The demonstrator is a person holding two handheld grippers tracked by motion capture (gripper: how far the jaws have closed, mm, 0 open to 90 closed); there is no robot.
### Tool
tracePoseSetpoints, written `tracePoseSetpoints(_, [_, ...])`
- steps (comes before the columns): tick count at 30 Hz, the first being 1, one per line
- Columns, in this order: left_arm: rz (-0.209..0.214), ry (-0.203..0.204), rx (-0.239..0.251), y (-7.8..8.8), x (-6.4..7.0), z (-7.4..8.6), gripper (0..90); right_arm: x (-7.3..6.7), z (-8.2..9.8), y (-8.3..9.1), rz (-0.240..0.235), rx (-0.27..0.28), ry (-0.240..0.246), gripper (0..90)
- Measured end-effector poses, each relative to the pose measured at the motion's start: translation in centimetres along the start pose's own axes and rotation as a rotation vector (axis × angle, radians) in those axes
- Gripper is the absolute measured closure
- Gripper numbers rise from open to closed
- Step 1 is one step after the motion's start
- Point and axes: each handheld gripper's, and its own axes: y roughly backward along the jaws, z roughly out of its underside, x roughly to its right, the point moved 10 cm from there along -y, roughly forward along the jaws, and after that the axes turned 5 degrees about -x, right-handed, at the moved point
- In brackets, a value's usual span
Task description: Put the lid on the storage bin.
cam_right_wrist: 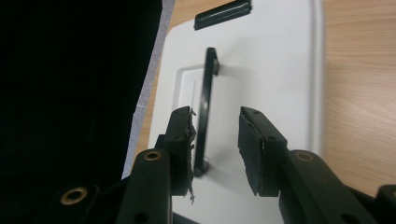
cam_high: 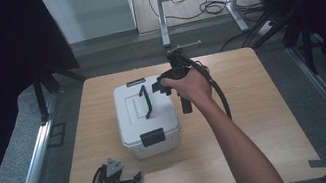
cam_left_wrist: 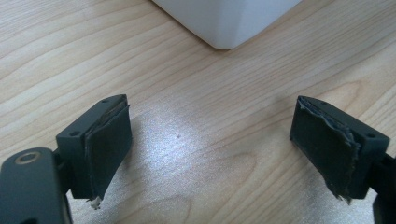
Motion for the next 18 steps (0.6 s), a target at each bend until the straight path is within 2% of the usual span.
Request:
tracePoseSetpoints(5, [0.0,0.001,0.0,0.0,0.0,0.0,12.7,1.7,1.1,2.0,-0.02,0.028,0.018,60.4])
tracePoseSetpoints(11, [0.0,0.001,0.0,0.0,0.0,0.0,12.6,4.5,2.6,3.9,-0.041,0.081,0.019,54.7])
tracePoseSetpoints(14, [-0.001,-0.002,-0.001,0.0,0.0,0.0,12.6,6.0,3.5,4.5,-0.049,0.122,0.034,48.9])
tracePoseSetpoints(18, [0.0,-0.002,-0.001,0.0,0.0,0.0,12.6,7.5,4.6,4.9,-0.058,0.148,0.036,45.3])
